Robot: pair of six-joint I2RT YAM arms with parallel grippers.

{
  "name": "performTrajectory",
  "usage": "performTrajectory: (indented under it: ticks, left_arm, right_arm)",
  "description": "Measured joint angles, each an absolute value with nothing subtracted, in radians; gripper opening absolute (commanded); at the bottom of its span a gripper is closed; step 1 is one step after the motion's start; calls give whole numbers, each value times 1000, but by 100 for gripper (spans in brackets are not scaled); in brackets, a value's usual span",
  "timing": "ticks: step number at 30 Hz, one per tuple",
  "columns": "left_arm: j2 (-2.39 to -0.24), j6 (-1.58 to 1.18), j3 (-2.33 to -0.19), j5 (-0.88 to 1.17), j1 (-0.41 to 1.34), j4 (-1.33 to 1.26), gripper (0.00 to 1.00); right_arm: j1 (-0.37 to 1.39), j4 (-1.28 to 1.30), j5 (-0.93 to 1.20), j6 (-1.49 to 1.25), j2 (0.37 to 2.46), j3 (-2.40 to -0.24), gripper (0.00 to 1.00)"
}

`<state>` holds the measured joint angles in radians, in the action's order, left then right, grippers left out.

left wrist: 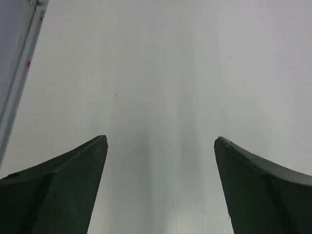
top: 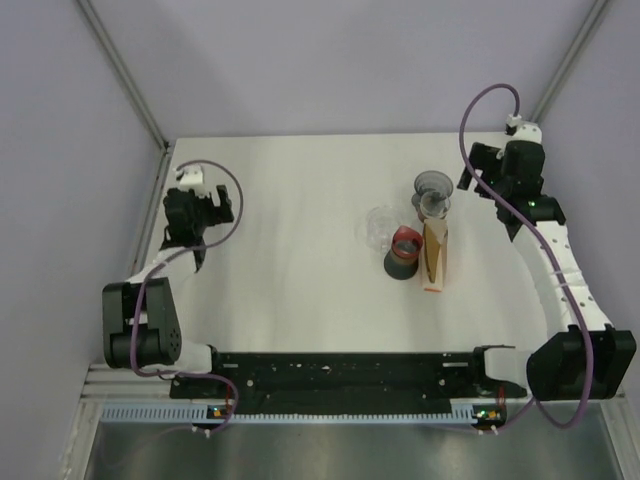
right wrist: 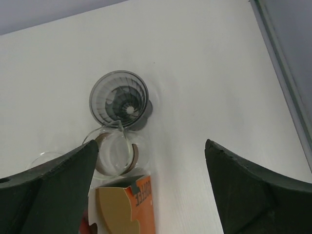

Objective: Place the coffee filter in the dripper
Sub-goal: Move the coffee server to the center of the board.

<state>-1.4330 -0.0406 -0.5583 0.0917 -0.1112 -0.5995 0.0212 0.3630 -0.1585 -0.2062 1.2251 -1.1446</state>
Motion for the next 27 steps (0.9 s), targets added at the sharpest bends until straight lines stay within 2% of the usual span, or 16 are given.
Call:
performTrajectory:
  ticks: [5, 10, 13, 16, 18, 27]
  left_arm:
    - [-1451, 43, -978, 168, -111, -140, 90]
    - [-1471, 105, -1192, 219, -111, 207, 87]
    - [-1489, 110, -1258, 215, -110, 374, 84]
    - [-1499, 110, -1301, 211, -110, 505, 82]
    - [-1499, 108, -1314, 213, -110, 561, 81]
    - [-1457, 107, -1306, 216, -110, 630, 80]
  right_arm:
    - [70, 518, -119, -204, 1282, -1279, 68]
    - [165, 670, -99, -224, 1362, -1399, 66]
    - [273, 751, -121, -245, 1390, -1400, 64]
    - [384, 794, -120, -254, 1420, -1390, 47]
    - [438, 817, -109, -259, 1452, -1386, 41]
    - [443, 858, -116, -265, 1539, -1361, 41]
